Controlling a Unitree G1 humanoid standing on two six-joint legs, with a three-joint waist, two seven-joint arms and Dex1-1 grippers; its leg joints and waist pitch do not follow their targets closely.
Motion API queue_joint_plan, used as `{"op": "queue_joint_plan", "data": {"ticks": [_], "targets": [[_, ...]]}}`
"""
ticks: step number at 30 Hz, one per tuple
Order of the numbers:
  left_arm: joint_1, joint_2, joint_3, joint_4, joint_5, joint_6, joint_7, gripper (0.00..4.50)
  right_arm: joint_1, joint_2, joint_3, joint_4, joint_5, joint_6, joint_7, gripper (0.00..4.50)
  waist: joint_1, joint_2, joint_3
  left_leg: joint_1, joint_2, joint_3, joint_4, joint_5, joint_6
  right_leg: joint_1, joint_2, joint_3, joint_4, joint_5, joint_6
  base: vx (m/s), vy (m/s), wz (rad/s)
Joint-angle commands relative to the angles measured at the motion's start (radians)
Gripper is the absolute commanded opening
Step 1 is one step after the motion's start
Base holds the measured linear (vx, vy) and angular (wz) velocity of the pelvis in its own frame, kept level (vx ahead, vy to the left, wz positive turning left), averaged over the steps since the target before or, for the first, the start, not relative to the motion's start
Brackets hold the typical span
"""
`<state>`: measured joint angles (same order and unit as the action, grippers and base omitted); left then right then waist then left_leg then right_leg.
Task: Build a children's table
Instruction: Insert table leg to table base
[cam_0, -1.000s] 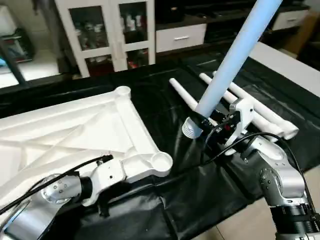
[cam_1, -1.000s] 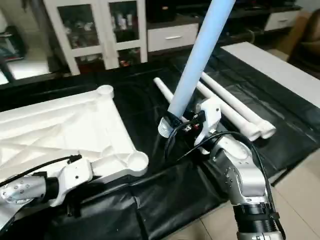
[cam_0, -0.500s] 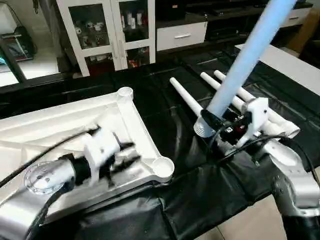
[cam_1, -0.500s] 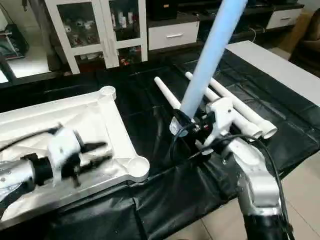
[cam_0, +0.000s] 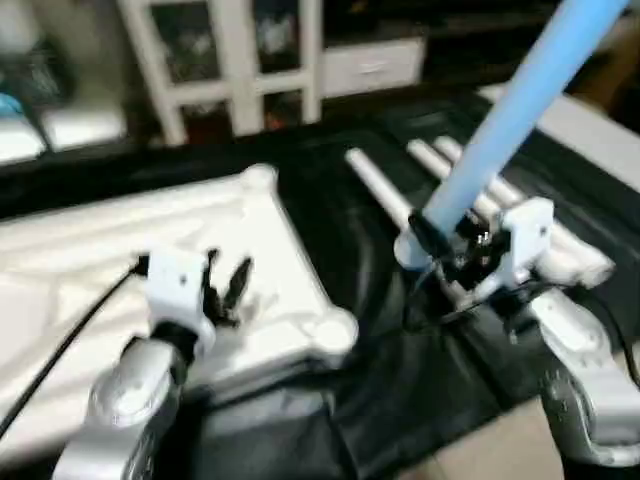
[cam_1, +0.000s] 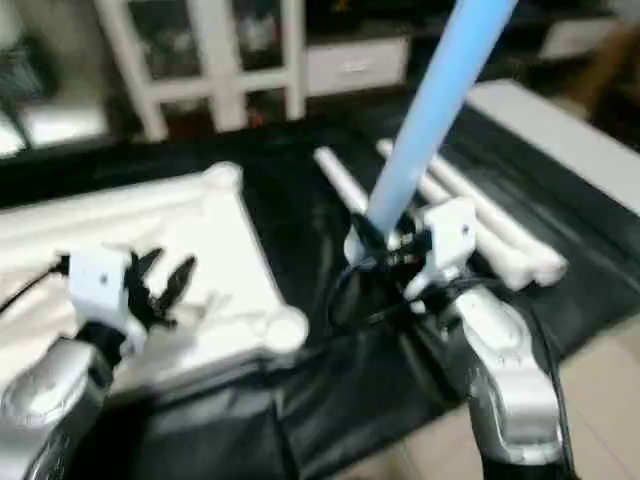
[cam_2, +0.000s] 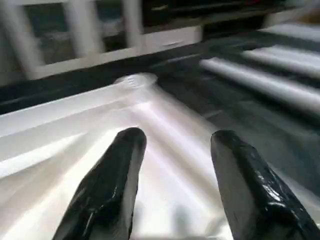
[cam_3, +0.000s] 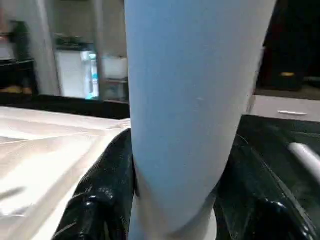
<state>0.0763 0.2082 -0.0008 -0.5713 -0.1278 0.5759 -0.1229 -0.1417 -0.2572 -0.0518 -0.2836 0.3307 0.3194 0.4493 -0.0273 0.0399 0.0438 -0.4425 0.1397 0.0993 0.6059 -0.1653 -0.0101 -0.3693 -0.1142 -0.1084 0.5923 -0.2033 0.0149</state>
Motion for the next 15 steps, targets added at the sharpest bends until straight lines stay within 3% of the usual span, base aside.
{"op": "queue_joint_plan", "data": {"ticks": [1,2,3,4,5,6,8,9,10,11,12,13,14,15], "targets": [[-0.011,0.002,0.025,0.002,-0.008,-0.004,0.007,2.38,0.01,-0.004,0.0,-0.032,0.011,0.001,0.001,1.87,0.0,0.012,-0.037,0.003,0.025,-0.042,-0.095,-0.331,0.166,0.044,-0.026,-0.007,-0.073,-0.27,-0.204,-0.003,-0.03,0.49],[-0.014,0.001,0.029,0.008,0.0,-0.022,0.016,2.38,0.017,-0.007,0.002,-0.031,0.008,0.0,0.003,1.87,0.006,0.016,-0.028,0.002,0.022,-0.051,-0.102,-0.415,0.118,0.047,-0.026,-0.014,-0.073,-0.358,-0.195,-0.003,-0.03,0.49],[-0.017,-0.007,0.032,0.011,0.0,-0.016,0.026,2.38,0.024,-0.01,0.003,-0.031,0.007,0.001,0.006,1.87,0.008,0.021,-0.028,0.003,0.018,-0.06,-0.106,-0.485,0.058,0.051,-0.03,-0.016,-0.071,-0.407,-0.185,-0.002,-0.026,0.54],[-0.016,-0.012,0.034,0.011,0.003,-0.015,0.032,2.38,0.032,-0.013,0.003,-0.032,0.007,0.001,0.008,1.87,0.011,0.025,-0.027,0.009,0.014,-0.071,-0.109,-0.524,0.022,0.045,-0.031,-0.011,-0.07,-0.406,-0.189,-0.004,-0.026,0.61],[-0.011,-0.015,0.021,0.012,0.024,-0.039,0.035,2.38,0.044,-0.021,0.003,-0.034,0.005,0.001,0.014,1.87,0.01,0.023,-0.029,0.011,0.012,-0.076,-0.109,-0.526,0.013,0.045,-0.032,-0.009,-0.07,-0.393,-0.193,-0.004,-0.026,0.61],[-0.007,-0.013,0.004,0.01,0.043,-0.058,0.031,2.38,0.053,-0.027,0.002,-0.035,0.004,0.001,0.02,1.87,0.009,0.026,-0.031,0.006,0.004,-0.087,-0.11,-0.496,0.016,0.054,-0.031,-0.007,-0.066,-0.356,-0.2,-0.005,-0.021,0.59],[-0.005,-0.012,-0.005,0.009,0.052,-0.064,0.029,2.38,0.056,-0.03,0.001,-0.036,0.004,0.002,0.023,1.87,0.014,0.03,-0.026,0.005,-0.008,-0.098,-0.115,-0.439,0.036,0.061,-0.028,-0.008,-0.064,-0.332,-0.206,-0.005,-0.019,0.57],[-0.006,-0.013,-0.01,0.006,0.052,-0.057,0.028,2.38,0.056,-0.03,-0.002,-0.037,0.006,0.004,0.023,1.87,0.01,0.038,-0.028,-0.004,-0.02,-0.113,-0.118,-0.394,0.047,0.076,-0.025,-0.008,-0.056,-0.325,-0.202,-0.007,-0.01,0.48],[-0.007,-0.013,-0.012,0.004,0.05,-0.051,0.03,2.38,0.056,-0.03,-0.003,-0.038,0.007,0.006,0.021,1.87,0.01,0.039,-0.026,-0.006,-0.027,-0.121,-0.122,-0.378,0.048,0.08,-0.021,-0.01,-0.052,-0.329,-0.195,-0.009,0.003,0.42],[-0.009,-0.008,-0.023,0.005,0.055,-0.044,0.029,2.38,0.056,-0.03,-0.004,-0.037,0.008,0.006,0.019,1.87,0.007,0.05,-0.023,-0.001,-0.035,-0.145,-0.134,-0.372,0.036,0.082,-0.006,-0.012,-0.038,-0.34,-0.183,-0.009,0.003,0.42],[-0.012,-0.005,-0.034,0.006,0.06,-0.045,0.028,2.38,0.056,-0.029,-0.004,-0.036,0.008,0.005,0.017,1.87,-0.002,0.058,-0.02,0.019,-0.031,-0.194,-0.15,-0.417,-0.016,0.074,0.019,-0.004,-0.014,-0.319,-0.171,-0.01,-0.004,0.45],[-0.014,-0.003,-0.044,0.006,0.066,-0.046,0.028,2.38,0.057,-0.028,-0.003,-0.036,0.007,0.004,0.015,1.87,-0.005,0.063,-0.02,0.03,-0.027,-0.222,-0.159,-0.46,-0.053,0.071,0.029,0.004,-0.001,-0.3,-0.165,-0.013,-0.03,0.49],[-0.017,-0.003,-0.052,0.007,0.07,-0.045,0.027,2.38,0.059,-0.026,-0.001,-0.037,0.005,0.002,0.014,1.87,-0.009,0.072,-0.016,0.043,-0.027,-0.269,-0.175,-0.562,-0.122,0.064,0.041,0.022,0.02,-0.276,-0.157,-0.013,-0.03,0.49],[-0.018,-0.004,-0.055,0.006,0.071,-0.043,0.028,2.38,0.061,-0.025,0.002,-0.037,0.003,0.001,0.013,1.87,-0.014,0.071,-0.01,0.04,-0.031,-0.294,-0.189,-0.628,-0.158,0.065,0.048,0.033,0.033,-0.281,-0.157,-0.024,-0.061,0.53]]}}
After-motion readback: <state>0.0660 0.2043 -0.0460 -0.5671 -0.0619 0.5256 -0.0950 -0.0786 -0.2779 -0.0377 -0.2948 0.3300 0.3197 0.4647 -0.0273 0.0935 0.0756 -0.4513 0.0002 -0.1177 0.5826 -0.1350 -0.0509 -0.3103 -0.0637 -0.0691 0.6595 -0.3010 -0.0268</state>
